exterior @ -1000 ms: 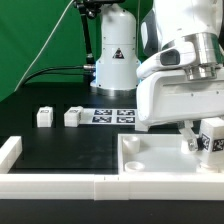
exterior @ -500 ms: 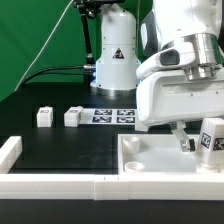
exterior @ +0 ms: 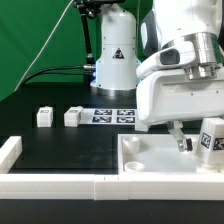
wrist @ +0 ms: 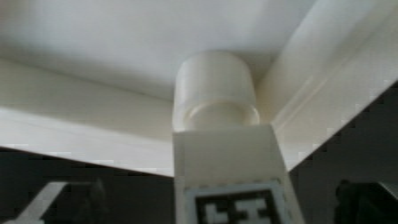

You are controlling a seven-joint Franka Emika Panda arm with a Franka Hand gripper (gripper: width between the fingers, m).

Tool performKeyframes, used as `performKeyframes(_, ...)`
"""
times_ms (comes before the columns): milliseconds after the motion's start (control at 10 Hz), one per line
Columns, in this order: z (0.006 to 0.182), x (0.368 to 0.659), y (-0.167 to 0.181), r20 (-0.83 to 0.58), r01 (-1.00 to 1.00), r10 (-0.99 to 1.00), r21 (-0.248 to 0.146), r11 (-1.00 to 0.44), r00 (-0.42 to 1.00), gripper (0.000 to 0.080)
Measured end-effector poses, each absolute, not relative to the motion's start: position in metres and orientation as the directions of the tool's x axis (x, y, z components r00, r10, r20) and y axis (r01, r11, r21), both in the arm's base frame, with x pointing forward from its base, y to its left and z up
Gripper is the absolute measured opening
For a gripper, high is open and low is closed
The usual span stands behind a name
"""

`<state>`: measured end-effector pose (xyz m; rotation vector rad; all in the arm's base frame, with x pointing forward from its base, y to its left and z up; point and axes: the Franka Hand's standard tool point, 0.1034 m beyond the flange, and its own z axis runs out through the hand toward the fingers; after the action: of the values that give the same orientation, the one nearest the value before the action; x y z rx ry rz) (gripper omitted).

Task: Assemble one leg

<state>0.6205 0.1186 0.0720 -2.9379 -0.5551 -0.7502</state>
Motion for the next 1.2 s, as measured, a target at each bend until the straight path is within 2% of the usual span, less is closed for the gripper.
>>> performKeyframes(100,0.085,0.622,0.117,0.474,0.358,0.33,0.035,-0.933,0.816,0.0649)
performKeyframes(200,0.09,0.623,0.117,0.467,0.36,0.333,0.033,-0.932,0.819,0.0649)
performKeyframes(500,0.087,0.62,0.12,0.432,0.368,0.34,0.021,-0.93,0.835,0.0649)
performKeyframes(600,0.082,0.612,0.125,0.326,0.373,0.348,-0.015,-0.928,0.879,0.0649)
performKeyframes(700,0.086,0.615,0.127,0.201,0.372,0.356,-0.048,-0.927,0.913,0.0649)
performKeyframes(1000,0.088,0.616,0.129,-0.059,0.383,0.391,-0.114,-0.917,0.919,0.0649)
performKeyframes(1100,0.089,0.632,0.128,-0.012,0.39,0.393,-0.104,-0.915,0.919,0.0649)
performKeyframes(1200,0.087,0.632,0.125,0.0,0.393,0.395,-0.101,-0.914,0.919,0.0649)
